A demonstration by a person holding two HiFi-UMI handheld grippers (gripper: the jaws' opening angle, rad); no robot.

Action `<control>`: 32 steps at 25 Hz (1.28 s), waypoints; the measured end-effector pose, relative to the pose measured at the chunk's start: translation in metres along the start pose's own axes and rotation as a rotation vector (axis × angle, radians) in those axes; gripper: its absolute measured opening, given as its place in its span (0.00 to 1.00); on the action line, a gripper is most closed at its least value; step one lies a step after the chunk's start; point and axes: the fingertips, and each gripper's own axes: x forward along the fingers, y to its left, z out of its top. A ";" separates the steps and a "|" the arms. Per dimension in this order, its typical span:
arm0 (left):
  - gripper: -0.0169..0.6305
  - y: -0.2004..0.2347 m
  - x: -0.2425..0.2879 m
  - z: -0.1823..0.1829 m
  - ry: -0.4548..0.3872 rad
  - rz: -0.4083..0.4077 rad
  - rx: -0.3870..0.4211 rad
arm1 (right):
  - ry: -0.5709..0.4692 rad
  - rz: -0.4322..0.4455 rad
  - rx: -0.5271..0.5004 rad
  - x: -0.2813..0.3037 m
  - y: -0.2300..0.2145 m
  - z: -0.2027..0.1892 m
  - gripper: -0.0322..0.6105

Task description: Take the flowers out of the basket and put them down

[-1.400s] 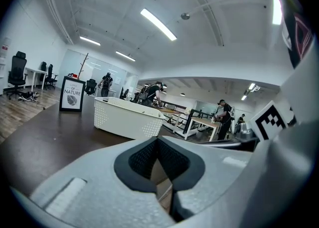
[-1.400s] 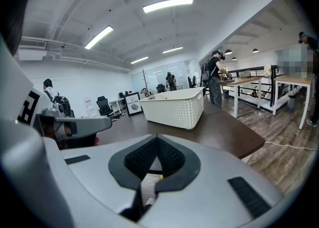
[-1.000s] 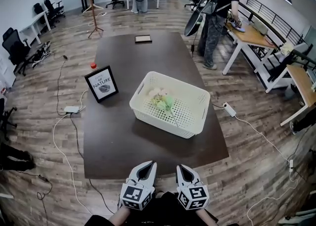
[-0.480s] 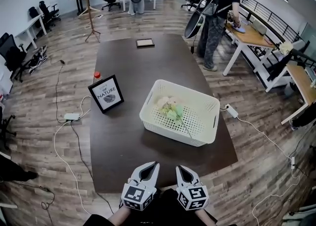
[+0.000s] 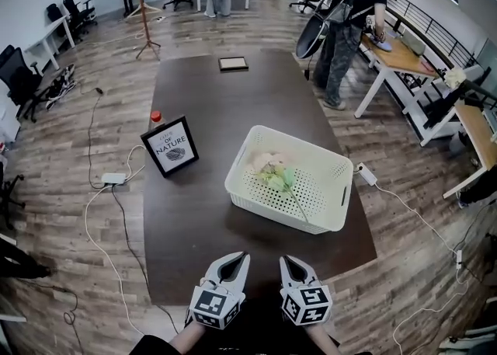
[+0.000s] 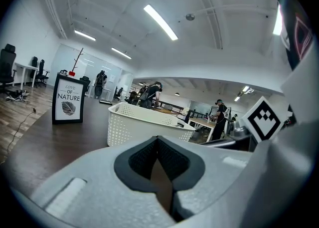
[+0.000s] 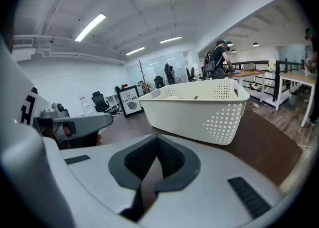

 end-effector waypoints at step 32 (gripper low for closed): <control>0.04 0.021 0.027 0.017 -0.034 0.243 -0.033 | -0.031 0.080 -0.148 0.052 -0.054 0.153 0.37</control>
